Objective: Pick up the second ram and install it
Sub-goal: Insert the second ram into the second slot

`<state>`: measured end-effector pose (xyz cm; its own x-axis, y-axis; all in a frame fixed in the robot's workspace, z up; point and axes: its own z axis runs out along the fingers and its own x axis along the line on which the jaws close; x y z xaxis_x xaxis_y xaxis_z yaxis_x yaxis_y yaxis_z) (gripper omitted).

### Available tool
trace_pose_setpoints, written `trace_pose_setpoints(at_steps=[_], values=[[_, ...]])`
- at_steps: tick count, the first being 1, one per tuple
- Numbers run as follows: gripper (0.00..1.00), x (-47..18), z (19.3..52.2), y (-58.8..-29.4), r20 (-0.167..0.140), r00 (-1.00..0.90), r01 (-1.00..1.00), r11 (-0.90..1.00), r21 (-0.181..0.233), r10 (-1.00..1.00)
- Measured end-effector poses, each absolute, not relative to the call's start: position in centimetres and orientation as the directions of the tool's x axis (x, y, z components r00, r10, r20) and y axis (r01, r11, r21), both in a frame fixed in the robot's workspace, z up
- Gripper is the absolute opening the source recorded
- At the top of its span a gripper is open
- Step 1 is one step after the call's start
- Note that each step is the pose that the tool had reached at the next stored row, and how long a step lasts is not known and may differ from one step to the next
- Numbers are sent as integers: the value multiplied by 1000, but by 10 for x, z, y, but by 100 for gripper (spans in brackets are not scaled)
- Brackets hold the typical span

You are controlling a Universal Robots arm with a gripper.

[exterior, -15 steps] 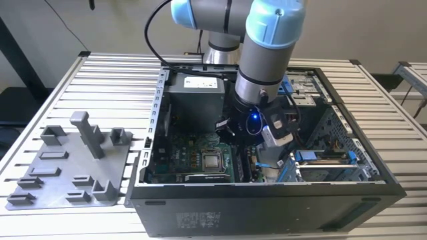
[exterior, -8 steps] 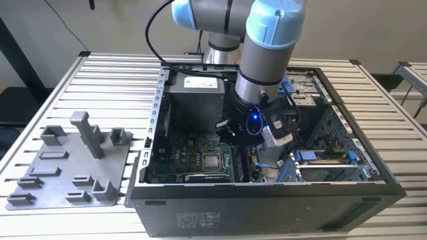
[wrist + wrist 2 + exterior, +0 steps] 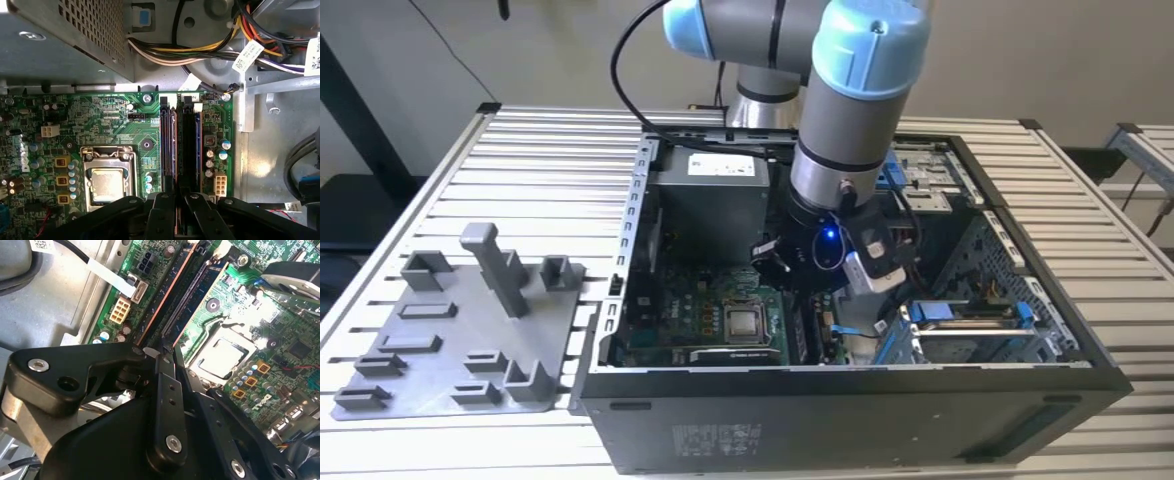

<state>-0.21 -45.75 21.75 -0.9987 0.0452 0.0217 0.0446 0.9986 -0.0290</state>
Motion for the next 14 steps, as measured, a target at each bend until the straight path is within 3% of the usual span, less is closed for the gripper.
trace_pose_setpoints(at_steps=[14], values=[[14, -2, 210, -458, 28, -999, 44, 999, -29, 45]])
